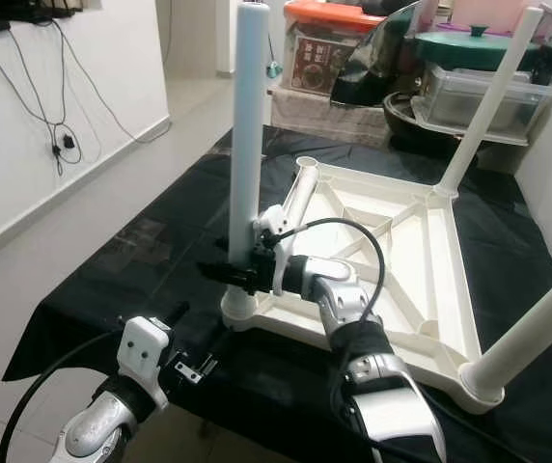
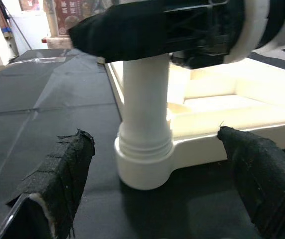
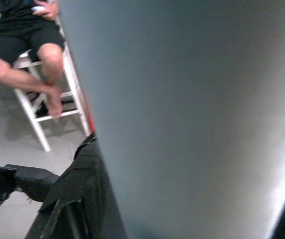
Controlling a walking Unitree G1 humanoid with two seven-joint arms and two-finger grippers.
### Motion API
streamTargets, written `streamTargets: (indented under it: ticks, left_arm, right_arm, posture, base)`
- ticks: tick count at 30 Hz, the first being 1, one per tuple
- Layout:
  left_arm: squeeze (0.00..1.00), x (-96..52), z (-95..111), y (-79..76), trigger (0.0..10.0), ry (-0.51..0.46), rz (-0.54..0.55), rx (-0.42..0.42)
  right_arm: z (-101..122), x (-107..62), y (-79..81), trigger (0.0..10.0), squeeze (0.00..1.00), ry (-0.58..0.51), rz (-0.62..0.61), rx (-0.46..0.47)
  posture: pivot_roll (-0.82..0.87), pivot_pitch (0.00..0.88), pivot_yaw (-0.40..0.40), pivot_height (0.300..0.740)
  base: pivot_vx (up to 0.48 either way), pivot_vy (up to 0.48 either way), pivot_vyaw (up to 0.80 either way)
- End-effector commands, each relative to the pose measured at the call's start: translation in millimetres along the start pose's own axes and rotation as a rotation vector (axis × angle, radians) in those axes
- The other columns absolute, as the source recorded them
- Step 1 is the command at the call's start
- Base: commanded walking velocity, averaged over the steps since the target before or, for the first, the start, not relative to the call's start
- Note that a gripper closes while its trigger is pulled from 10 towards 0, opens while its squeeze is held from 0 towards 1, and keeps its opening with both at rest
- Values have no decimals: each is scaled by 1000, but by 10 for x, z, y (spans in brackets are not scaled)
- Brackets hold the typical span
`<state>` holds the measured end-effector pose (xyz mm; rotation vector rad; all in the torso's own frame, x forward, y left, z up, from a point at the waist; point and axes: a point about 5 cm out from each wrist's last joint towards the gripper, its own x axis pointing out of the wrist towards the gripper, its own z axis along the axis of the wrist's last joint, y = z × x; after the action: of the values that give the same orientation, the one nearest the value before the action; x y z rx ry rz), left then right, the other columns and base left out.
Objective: Building children table
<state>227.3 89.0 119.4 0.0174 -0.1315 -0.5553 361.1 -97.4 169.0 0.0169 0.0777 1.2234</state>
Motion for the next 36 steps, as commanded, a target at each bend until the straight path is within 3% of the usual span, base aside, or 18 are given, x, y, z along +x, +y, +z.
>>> streamTargets:
  ticks: [1,3,5,9,11,12,13,15,16,17,18,19,20,25,30,31,32,36]
  left_arm:
    - [0,-15,-34,-21,10000,18,-5,-4]
    - [0,-17,-32,-20,10000,18,-5,-4]
    - [0,-17,-32,-20,10000,18,-5,-4]
    - [0,-18,-31,-20,10000,18,-5,-4]
    - [0,-20,-33,-21,10000,19,-7,-5]
    - [0,-20,-33,-21,10000,19,-7,-5]
    - [0,-21,-35,-19,10000,20,-7,-6]
    - [0,-21,-35,-19,10000,20,-7,-6]
    - [0,-19,-37,-19,10000,20,-8,-7]
    - [0,-19,-37,-19,10000,20,-8,-7]
    - [0,-16,-38,-19,10000,21,-9,-6]
    - [0,-16,-38,-19,10000,21,-9,-6]
    - [0,-12,-39,-19,10000,21,-9,-6]
    - [0,-6,-42,-23,10000,20,-9,-4]
    - [0,-5,-44,-26,10000,20,-10,-4]
    - [0,-5,-45,-29,10000,20,-9,-4]
    - [0,-6,-47,-29,10000,20,-9,-4]
    - [0,-11,-52,-31,10000,21,-9,-5]
  right_arm:
    - [-2,121,47,0,0,12,37,-14]
    - [-6,151,-13,0,0,-14,-85,-27]
    - [-6,151,-13,0,0,-14,-85,-27]
    - [-56,106,-101,0,0,-25,-279,-24]
    - [-154,-125,-307,0,0,-23,-707,23]
    - [-154,-125,-307,0,0,-23,-707,23]
    - [-217,-337,-416,0,0,-17,-990,64]
    - [-217,-337,-416,0,0,-17,-990,64]
    - [-293,-555,-465,0,0,-16,-1239,90]
    - [-293,-555,-465,0,0,-16,-1239,90]
    - [-354,-727,-448,0,0,-17,-1438,91]
    - [-354,-727,-448,0,0,-17,-1438,91]
    - [-406,-823,-393,0,0,-28,-1582,100]
    - [-474,-777,-263,0,0,-69,-1718,188]
    - [-447,-643,-244,0,0,-76,-1700,202]
    - [-417,-582,-246,6824,0,-81,-1675,180]
    - [-387,-518,-247,10000,1000,-113,-1621,173]
    - [-322,-469,-237,10000,1000,-160,-1567,130]
  posture:
    - [208,0,-83,740]
    - [205,0,-81,740]
    - [205,0,-81,740]
    - [205,0,-81,740]
    - [197,0,-73,740]
    - [197,0,-73,740]
    - [191,0,-71,740]
    - [191,0,-71,740]
    - [185,0,-68,740]
    - [185,0,-68,740]
    - [189,0,-71,740]
    - [189,0,-71,740]
    - [190,0,-72,740]
    - [186,0,-72,740]
    - [188,0,-76,740]
    - [188,0,-79,740]
    - [190,0,-81,740]
    - [185,0,-77,740]
  base:
    - [0,0,0]
    - [0,0,0]
    - [0,0,0]
    - [0,0,0]
    - [0,0,0]
    - [0,0,0]
    - [0,0,0]
    - [0,0,0]
    - [0,0,0]
    - [0,0,0]
    - [0,0,0]
    - [0,0,0]
    - [0,0,0]
    - [0,0,0]
    - [0,0,0]
    - [0,0,0]
    - [0,0,0]
    - [0,0,0]
